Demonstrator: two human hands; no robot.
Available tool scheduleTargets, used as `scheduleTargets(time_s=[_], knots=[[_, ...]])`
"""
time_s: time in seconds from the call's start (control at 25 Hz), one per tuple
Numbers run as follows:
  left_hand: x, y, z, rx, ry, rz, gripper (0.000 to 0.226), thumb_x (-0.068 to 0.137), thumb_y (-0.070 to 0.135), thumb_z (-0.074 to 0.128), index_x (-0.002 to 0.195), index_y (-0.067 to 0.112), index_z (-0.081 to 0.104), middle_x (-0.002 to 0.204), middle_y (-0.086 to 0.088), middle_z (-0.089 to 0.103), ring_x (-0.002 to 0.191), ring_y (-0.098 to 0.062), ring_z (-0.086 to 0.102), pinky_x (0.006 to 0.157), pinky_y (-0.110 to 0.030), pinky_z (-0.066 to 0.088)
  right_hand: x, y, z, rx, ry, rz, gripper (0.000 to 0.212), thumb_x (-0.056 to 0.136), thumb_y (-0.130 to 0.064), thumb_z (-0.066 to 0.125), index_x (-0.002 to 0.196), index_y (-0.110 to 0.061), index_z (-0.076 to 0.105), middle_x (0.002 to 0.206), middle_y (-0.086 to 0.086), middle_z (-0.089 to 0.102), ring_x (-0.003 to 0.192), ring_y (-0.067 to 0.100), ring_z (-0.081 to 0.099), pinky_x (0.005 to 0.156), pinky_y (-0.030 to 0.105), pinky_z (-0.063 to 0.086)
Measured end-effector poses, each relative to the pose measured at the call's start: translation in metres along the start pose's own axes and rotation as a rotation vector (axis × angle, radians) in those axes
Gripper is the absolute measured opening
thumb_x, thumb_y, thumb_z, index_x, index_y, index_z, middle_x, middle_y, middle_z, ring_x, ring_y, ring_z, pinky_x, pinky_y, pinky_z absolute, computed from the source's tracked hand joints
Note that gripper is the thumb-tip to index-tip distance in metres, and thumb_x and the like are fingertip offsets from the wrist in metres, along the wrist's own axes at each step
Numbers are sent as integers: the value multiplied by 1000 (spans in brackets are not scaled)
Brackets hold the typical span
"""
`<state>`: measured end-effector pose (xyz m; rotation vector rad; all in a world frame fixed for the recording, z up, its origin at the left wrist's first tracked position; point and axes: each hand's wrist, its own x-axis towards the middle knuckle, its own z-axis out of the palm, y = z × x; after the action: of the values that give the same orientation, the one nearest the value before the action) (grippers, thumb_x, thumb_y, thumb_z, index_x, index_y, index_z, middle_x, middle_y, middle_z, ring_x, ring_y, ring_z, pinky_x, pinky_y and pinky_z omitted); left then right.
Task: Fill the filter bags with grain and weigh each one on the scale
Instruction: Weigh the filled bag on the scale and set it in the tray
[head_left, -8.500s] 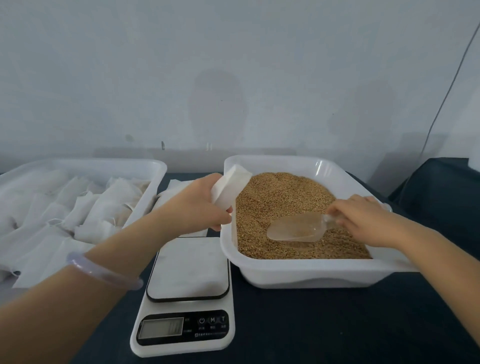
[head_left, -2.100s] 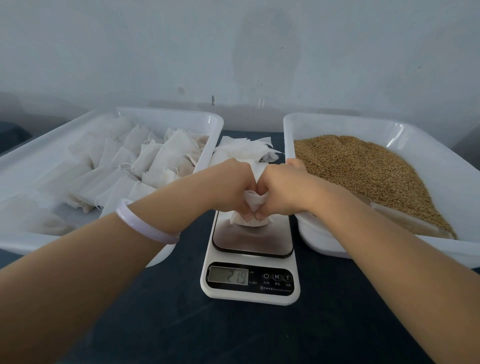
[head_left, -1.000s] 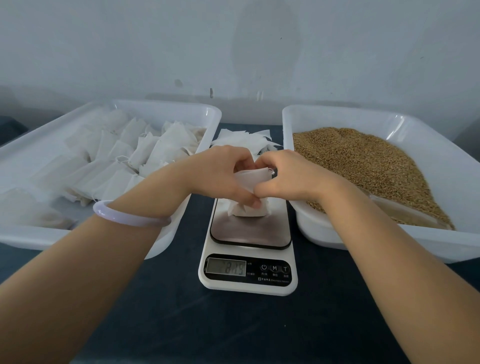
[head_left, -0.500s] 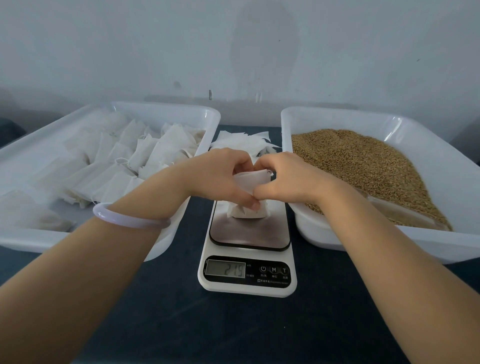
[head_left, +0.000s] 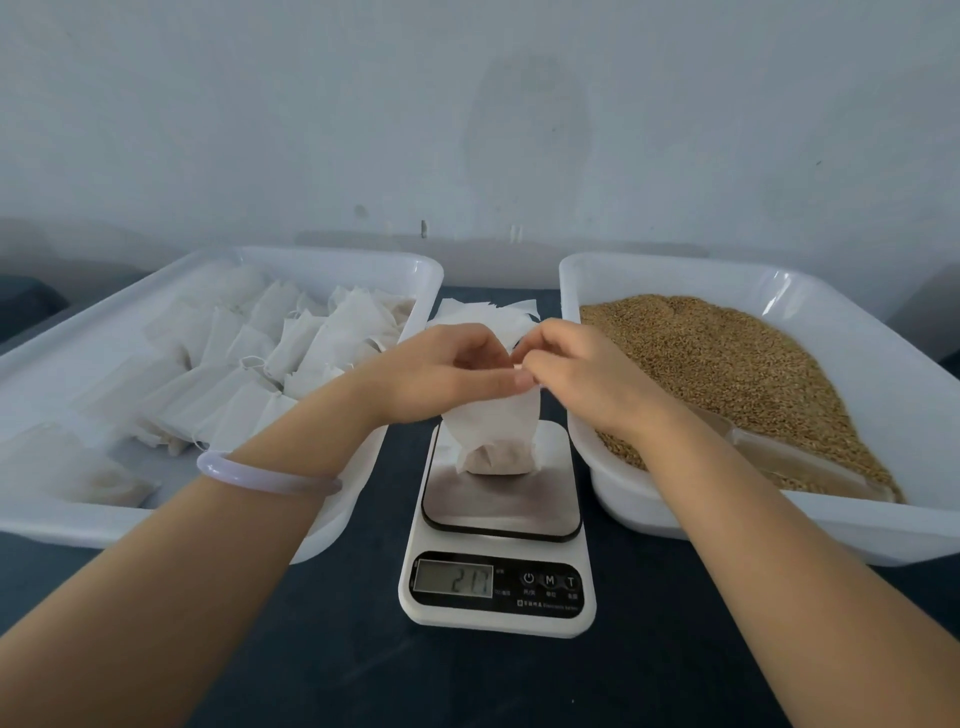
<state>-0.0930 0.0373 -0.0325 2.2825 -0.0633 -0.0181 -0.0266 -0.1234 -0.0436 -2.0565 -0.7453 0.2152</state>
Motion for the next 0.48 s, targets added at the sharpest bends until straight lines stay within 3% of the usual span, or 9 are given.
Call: scheduleTargets(time_s=[0.2, 0.48], knots=[[2, -2, 2, 194, -34, 22, 24, 75, 27, 76, 93, 23, 60, 96, 7, 65, 94, -14, 62, 88, -34, 50, -2, 1, 1, -170, -75, -9, 13, 73, -20, 63, 75, -30, 56, 74, -10, 58, 69, 8, 53, 63, 24, 38], [3, -5, 3, 210, -28, 38, 23, 75, 24, 75, 86, 31, 57, 91, 10, 64, 90, -13, 62, 81, -28, 49, -3, 2, 2, -200, -50, -22, 16, 71, -20, 67, 74, -31, 57, 80, -7, 65, 78, 12, 62, 71, 29, 51]])
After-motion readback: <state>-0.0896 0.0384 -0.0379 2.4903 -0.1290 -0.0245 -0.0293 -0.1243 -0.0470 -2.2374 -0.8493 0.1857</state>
